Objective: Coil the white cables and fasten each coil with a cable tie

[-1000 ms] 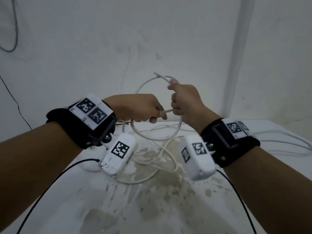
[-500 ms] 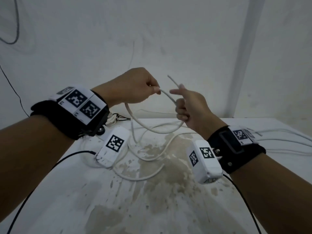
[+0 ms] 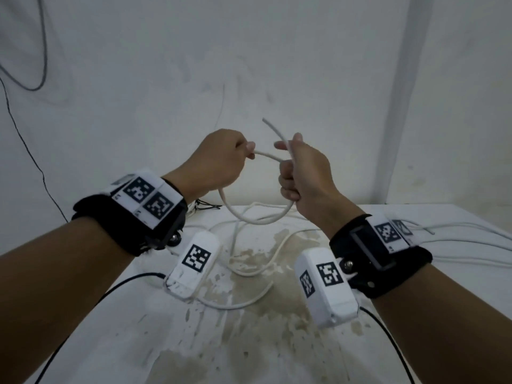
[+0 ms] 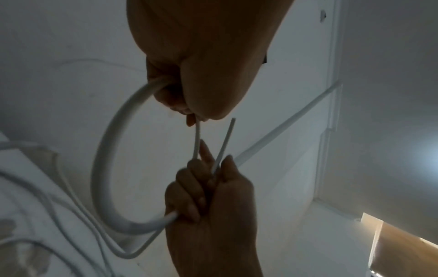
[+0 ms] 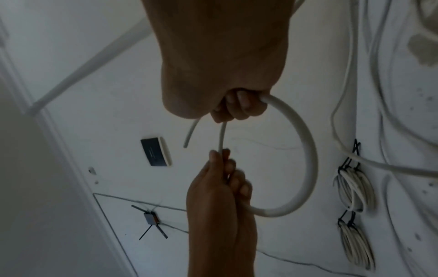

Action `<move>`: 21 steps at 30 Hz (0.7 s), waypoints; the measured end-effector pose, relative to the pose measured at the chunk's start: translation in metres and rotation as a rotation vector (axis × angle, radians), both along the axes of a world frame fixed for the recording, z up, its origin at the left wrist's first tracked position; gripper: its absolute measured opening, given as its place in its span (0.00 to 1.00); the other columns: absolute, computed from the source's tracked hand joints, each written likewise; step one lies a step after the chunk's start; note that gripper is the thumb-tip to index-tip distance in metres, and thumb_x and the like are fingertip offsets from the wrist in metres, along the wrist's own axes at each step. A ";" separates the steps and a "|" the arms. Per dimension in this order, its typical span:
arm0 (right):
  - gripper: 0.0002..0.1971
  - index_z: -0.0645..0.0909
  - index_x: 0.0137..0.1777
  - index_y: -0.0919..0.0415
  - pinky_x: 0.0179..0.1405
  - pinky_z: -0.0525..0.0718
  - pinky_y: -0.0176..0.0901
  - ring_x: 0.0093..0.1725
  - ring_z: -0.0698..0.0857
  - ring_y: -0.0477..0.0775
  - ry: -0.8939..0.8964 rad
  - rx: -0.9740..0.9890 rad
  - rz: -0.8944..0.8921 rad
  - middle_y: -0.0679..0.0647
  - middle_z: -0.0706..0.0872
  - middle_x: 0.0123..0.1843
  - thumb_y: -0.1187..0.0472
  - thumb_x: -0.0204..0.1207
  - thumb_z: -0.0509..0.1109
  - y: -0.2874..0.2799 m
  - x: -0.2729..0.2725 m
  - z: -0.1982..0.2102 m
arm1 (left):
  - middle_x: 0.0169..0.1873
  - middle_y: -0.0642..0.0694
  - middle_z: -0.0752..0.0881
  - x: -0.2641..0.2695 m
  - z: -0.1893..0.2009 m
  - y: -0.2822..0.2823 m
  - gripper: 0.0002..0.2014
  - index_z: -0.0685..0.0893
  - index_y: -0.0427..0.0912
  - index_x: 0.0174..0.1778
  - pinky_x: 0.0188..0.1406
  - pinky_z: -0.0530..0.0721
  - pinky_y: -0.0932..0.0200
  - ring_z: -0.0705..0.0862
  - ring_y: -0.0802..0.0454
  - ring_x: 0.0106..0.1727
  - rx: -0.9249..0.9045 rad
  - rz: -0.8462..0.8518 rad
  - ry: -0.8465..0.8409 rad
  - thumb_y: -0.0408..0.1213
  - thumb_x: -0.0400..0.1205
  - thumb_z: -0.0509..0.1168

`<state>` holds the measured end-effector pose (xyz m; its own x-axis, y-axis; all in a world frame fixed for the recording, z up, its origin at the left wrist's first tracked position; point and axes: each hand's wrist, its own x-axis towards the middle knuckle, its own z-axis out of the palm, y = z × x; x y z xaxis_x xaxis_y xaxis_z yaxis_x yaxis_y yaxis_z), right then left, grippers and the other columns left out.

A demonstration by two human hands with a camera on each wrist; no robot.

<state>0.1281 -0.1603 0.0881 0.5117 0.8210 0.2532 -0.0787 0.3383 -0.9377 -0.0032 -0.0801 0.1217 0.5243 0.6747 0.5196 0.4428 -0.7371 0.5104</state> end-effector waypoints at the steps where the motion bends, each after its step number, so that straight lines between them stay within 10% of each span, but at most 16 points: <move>1: 0.21 0.79 0.61 0.65 0.18 0.58 0.37 0.17 0.61 0.45 -0.047 -0.004 0.031 0.48 0.66 0.22 0.48 0.90 0.52 -0.001 -0.006 0.001 | 0.28 0.57 0.78 0.002 -0.001 -0.003 0.17 0.87 0.38 0.44 0.31 0.73 0.62 0.76 0.59 0.28 0.024 -0.014 -0.024 0.42 0.90 0.58; 7: 0.20 0.75 0.41 0.60 0.18 0.62 0.38 0.15 0.62 0.45 -0.080 -0.052 -0.086 0.45 0.65 0.17 0.49 0.90 0.54 0.005 -0.007 0.006 | 0.34 0.50 0.81 0.005 -0.003 -0.013 0.16 0.88 0.36 0.52 0.28 0.71 0.59 0.71 0.52 0.28 -0.236 -0.156 -0.215 0.39 0.90 0.56; 21: 0.19 0.78 0.42 0.64 0.20 0.71 0.38 0.17 0.67 0.47 -0.238 0.021 -0.021 0.48 0.70 0.21 0.55 0.90 0.54 0.000 -0.016 -0.001 | 0.34 0.46 0.89 -0.004 0.002 -0.013 0.08 0.90 0.35 0.46 0.19 0.60 0.65 0.65 0.55 0.24 -0.569 -0.183 -0.440 0.38 0.78 0.74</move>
<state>0.1118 -0.1604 0.0874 0.4526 0.8038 0.3861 0.1513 0.3575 -0.9216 -0.0073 -0.0927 0.1235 0.4782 0.8239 0.3043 0.0042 -0.3486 0.9373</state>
